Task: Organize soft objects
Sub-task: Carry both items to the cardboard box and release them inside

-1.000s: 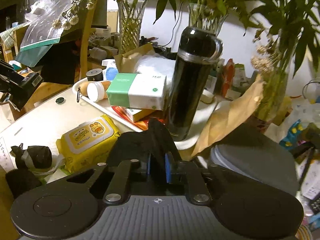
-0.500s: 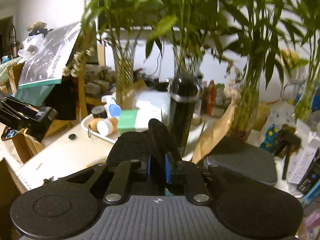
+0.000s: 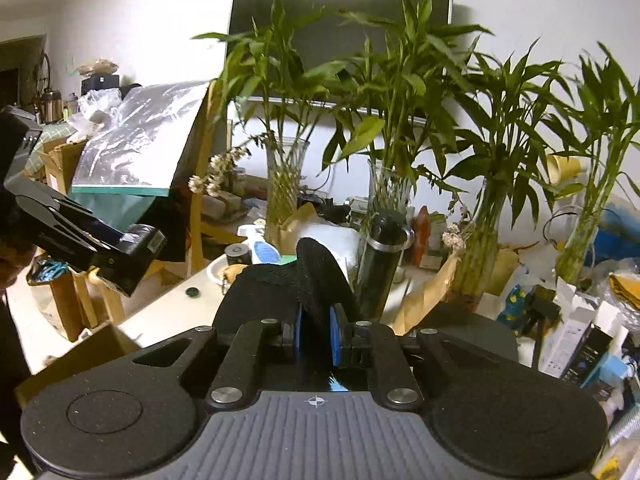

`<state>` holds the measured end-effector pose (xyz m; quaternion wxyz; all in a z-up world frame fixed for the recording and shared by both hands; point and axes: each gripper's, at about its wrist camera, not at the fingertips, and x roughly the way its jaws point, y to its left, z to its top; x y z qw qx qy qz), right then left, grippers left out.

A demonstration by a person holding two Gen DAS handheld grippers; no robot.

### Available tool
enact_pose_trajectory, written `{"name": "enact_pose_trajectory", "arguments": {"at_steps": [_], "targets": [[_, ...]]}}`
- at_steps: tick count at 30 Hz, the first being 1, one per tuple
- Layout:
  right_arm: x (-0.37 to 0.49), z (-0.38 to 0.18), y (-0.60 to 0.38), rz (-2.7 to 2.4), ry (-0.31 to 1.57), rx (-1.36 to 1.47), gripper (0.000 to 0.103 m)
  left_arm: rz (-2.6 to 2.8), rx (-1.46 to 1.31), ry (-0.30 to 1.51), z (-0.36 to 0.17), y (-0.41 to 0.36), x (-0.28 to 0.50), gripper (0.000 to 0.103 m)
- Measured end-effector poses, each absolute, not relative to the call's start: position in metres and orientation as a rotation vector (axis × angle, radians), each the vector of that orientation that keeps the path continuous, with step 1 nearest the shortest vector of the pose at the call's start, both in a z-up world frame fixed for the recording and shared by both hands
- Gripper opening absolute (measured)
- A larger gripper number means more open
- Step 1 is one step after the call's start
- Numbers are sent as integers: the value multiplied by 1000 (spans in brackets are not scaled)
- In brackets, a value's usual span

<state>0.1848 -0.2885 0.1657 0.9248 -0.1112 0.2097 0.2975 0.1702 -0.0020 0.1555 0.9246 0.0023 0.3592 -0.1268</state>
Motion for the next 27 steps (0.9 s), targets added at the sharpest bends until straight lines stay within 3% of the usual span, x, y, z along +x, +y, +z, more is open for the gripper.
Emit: {"name": "enact_pose_trajectory", "arguments": {"at_steps": [20, 24, 27], "targets": [[100, 166, -292, 643, 450, -219, 16, -304, -14, 893, 112, -19, 118, 58], [94, 162, -291, 650, 458, -215, 16, -329, -35, 878, 109, -16, 107, 76], [90, 159, -289, 655, 463, -220, 16, -317, -40, 869, 107, -13, 97, 77]]}}
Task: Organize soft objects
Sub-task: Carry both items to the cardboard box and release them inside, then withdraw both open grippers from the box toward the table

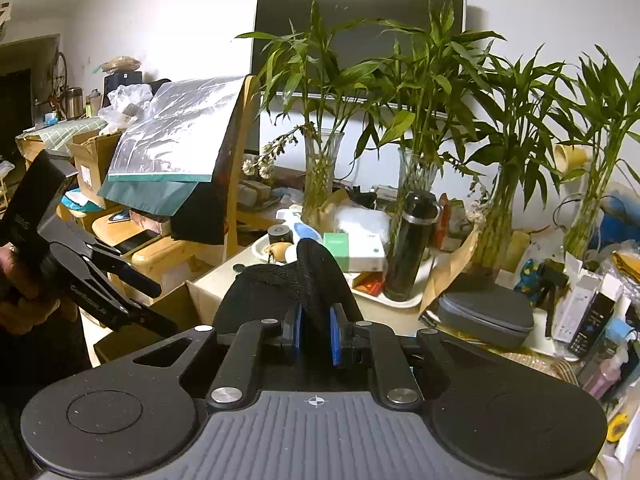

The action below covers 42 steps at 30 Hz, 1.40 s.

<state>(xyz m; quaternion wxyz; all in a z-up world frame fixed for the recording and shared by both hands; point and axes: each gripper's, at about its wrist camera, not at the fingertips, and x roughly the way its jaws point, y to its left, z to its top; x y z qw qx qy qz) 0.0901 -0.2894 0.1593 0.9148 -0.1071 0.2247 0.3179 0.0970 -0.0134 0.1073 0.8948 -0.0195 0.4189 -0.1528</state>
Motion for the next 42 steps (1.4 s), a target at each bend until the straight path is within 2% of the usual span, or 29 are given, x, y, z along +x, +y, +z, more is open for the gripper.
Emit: {"name": "enact_pose_trajectory", "arguments": {"at_steps": [12, 14, 15, 17, 18, 20, 22, 26, 42], "targets": [[84, 159, -276, 699, 449, -233, 17, -253, -68, 819, 110, 11, 70, 77], [83, 159, -270, 732, 445, -238, 20, -242, -68, 815, 110, 14, 67, 77], [82, 158, -266, 759, 451, -243, 24, -236, -67, 813, 110, 15, 67, 77], [87, 150, -257, 803, 511, -255, 50, -222, -63, 813, 110, 16, 66, 77], [88, 146, -253, 807, 526, -263, 56, -216, -62, 814, 110, 16, 66, 77], [88, 139, -248, 799, 530, -279, 85, -204, -60, 813, 110, 17, 64, 77], [89, 133, -247, 781, 532, -289, 96, -197, -52, 808, 110, 19, 62, 77], [94, 124, -252, 733, 547, -270, 103, -184, -21, 806, 108, 19, 60, 77], [111, 107, -277, 604, 626, -259, 103, -155, -35, 775, 115, 19, 83, 77]]}}
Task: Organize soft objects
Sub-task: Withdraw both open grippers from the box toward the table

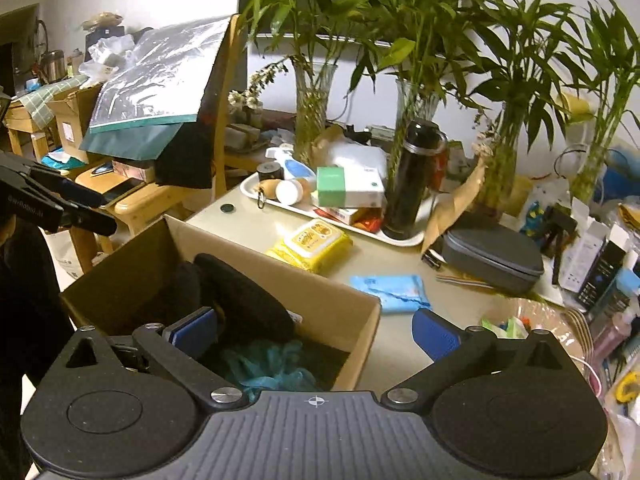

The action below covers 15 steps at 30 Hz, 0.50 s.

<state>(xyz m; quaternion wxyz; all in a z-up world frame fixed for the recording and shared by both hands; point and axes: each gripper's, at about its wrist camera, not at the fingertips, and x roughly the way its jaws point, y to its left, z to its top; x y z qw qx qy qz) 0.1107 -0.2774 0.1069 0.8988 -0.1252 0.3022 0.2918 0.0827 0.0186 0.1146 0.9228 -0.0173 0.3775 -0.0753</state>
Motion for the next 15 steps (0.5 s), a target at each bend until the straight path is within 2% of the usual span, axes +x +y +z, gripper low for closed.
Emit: {"name": "enact_pose_trajectory", "arguments": {"at_steps": [15], "targets": [[150, 102, -296, 472, 669, -160, 103, -169, -24, 771, 113, 14, 104, 77]]}}
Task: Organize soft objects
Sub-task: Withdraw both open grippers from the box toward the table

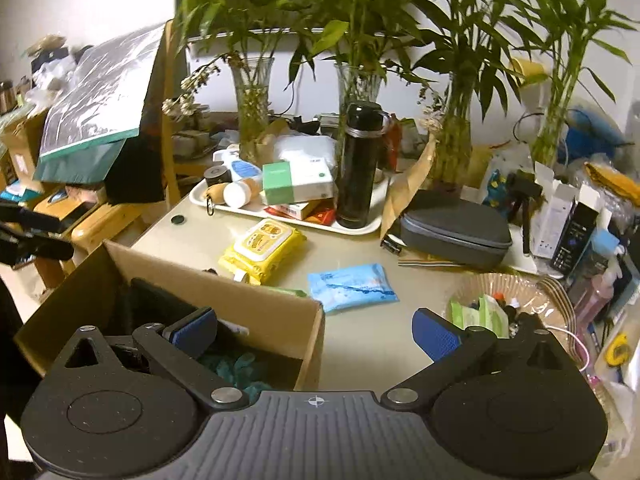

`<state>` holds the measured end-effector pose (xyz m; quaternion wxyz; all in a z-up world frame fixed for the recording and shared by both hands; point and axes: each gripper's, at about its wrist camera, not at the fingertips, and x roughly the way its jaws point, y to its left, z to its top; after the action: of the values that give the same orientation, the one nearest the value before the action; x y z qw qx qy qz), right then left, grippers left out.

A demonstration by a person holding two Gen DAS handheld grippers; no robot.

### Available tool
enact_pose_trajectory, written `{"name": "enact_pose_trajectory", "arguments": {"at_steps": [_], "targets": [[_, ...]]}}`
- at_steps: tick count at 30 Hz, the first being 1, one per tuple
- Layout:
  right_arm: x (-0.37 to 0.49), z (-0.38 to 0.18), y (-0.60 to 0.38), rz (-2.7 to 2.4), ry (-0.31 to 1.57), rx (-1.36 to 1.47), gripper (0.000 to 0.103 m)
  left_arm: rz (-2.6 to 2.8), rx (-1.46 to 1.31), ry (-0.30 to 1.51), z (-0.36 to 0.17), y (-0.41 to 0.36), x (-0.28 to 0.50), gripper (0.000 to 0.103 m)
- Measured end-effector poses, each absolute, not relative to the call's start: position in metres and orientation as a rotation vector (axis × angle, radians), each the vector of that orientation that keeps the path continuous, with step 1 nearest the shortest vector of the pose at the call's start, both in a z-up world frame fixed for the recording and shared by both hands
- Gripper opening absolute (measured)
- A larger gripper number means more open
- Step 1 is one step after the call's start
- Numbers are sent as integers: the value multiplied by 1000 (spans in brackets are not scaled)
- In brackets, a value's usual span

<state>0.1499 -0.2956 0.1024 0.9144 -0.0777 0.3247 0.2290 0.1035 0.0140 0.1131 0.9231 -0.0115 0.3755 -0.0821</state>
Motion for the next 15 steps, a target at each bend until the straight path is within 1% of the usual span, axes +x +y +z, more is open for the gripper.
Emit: {"name": "enact_pose_trajectory", "arguments": {"at_steps": [15], "targets": [[185, 93, -289, 440, 697, -127, 103, -163, -43, 770, 103, 18, 136, 77]]}}
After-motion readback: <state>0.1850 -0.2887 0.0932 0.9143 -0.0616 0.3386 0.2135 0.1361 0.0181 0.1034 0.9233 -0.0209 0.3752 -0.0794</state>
